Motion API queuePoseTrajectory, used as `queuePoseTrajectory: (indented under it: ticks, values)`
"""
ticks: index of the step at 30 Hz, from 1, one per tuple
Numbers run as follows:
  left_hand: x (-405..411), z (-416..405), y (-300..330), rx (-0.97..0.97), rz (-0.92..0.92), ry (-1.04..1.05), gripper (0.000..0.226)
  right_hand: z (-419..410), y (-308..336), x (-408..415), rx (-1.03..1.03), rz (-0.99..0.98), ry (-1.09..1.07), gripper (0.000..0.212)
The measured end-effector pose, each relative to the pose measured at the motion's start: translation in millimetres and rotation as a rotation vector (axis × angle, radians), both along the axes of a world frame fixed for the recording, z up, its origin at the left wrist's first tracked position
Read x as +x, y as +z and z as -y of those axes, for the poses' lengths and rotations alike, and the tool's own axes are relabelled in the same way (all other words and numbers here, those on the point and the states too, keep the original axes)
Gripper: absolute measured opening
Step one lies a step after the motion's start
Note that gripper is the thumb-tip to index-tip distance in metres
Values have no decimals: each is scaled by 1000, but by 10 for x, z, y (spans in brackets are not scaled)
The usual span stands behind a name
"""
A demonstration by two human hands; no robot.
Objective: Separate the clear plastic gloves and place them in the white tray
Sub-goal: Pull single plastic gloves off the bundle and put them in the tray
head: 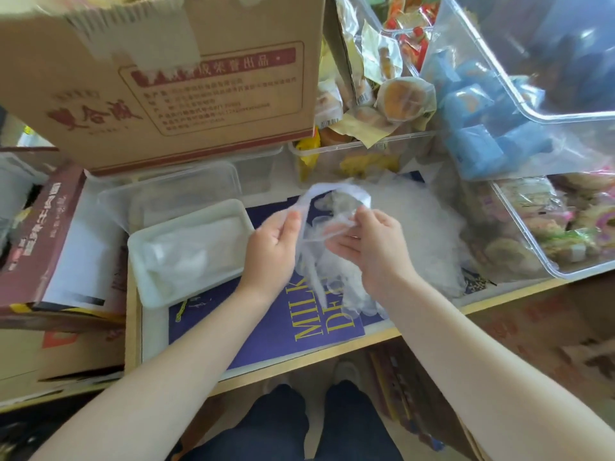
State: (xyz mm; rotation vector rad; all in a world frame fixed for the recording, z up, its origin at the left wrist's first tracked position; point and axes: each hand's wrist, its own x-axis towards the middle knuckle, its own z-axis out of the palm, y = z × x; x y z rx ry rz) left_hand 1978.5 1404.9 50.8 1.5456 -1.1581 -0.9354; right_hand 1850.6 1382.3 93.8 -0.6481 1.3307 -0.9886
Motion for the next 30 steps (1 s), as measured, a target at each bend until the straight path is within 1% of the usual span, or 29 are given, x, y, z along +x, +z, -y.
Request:
queuePoseTrajectory:
  ticks: [1,5,9,10,13,14,16,18,20,21,22,23,24,26,28,30]
  values:
    - [-6,-19,-28,-6,-32,-51,26,-41,-9,48,6,16,25,31]
    - [14,-98,-80,39,-76,-182,31,-102,-18,134,-15,-37,104,33]
    - [51,-171,-7,26,-266,-372,37,-122,-21,164,-16,-14,105,34]
    - [70,-183,0,29,-249,-421,42,-127,-26,162,-13,-8,100,34]
    - [130,-191,30,37,-38,-497,58,-149,-18,140,6,-13,82,33]
    - [145,-181,26,11,32,-489,56,-154,-19,136,13,2,84,35]
    - [159,-144,14,-49,111,-470,39,-166,0,129,32,57,99,38]
    - [184,-129,28,-24,65,-461,29,-163,19,105,26,21,161,34]
    - [220,-100,52,27,-3,-446,25,-159,1,60,-69,-141,217,22]
    - [238,-82,75,57,-35,-441,23,-158,-19,22,-161,-273,225,16]
    - [258,-62,100,93,-67,-438,21,-153,-46,-24,-286,-438,229,17]
    - [272,-46,132,131,-113,-439,22,-140,-69,-70,-440,-598,240,22]
    - [288,-31,159,176,-167,-436,26,-119,-88,-112,-596,-712,267,25]
    - [349,-5,191,297,-273,-419,35,-58,-117,-172,-839,-853,381,23]
    - [391,24,241,356,-327,-433,34,11,-155,-212,-956,-984,504,23]
    - [389,35,292,350,-329,-499,30,55,-166,-214,-989,-1111,555,33]
